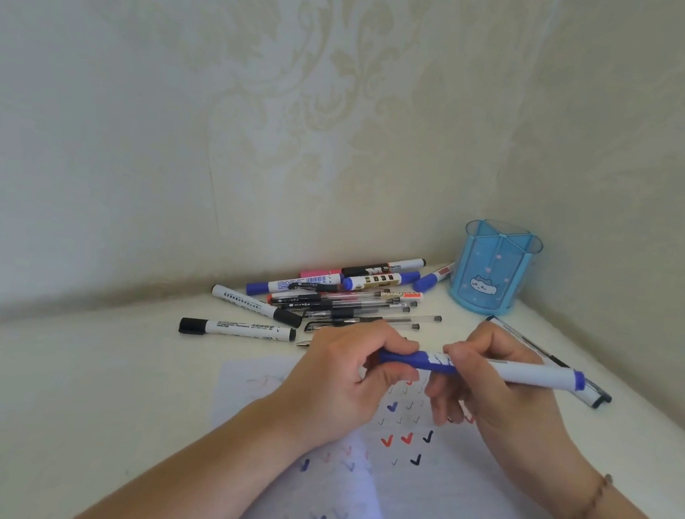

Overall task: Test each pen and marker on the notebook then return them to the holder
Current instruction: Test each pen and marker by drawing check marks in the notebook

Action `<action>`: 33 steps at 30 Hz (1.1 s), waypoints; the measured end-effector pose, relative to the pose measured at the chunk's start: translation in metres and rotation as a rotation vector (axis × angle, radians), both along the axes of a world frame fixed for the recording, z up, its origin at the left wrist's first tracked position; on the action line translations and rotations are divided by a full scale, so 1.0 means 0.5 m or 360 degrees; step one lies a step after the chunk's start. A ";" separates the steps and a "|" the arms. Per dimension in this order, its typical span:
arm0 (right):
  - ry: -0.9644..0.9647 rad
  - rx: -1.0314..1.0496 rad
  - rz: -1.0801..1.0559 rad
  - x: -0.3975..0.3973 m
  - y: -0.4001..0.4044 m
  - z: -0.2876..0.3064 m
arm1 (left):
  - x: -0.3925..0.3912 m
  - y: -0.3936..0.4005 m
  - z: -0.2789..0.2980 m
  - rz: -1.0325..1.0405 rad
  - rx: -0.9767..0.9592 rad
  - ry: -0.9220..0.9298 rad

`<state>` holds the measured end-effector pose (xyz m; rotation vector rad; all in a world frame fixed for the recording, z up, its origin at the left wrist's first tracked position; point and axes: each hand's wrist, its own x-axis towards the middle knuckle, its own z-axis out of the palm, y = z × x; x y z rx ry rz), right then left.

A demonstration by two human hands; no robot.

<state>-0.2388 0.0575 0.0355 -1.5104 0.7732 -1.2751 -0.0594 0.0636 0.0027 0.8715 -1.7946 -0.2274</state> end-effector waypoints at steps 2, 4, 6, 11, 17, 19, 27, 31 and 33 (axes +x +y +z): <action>0.0076 0.0003 0.0015 0.004 0.002 -0.008 | 0.008 0.000 -0.007 0.0003 0.0003 -0.0039; 0.0248 -0.0033 0.0013 0.015 -0.002 -0.019 | 0.027 -0.007 -0.011 0.0014 0.0120 -0.0189; 0.0356 -0.0027 0.0016 0.020 -0.007 -0.019 | 0.042 -0.015 -0.009 0.0003 0.0281 -0.0351; 0.0160 -0.0035 -0.0245 -0.020 -0.026 0.018 | 0.068 -0.016 0.011 0.0191 0.0460 -0.0366; -0.0085 -0.0107 -0.0156 -0.009 -0.007 0.089 | 0.120 0.025 0.101 0.0108 0.1035 -0.1040; -0.0075 -0.0127 -0.0087 0.028 0.001 0.106 | 0.170 0.056 0.133 0.0154 0.0935 -0.1183; 0.0208 -0.0146 0.0642 0.321 0.125 0.110 | 0.393 0.320 0.208 0.0710 0.0820 -0.0653; 0.0567 -0.0328 0.1136 0.462 0.233 0.107 | 0.478 0.462 0.201 0.0974 0.0836 -0.0582; 0.0743 -0.0427 0.1304 0.524 0.289 0.092 | 0.511 0.522 0.189 0.1085 0.0874 -0.0566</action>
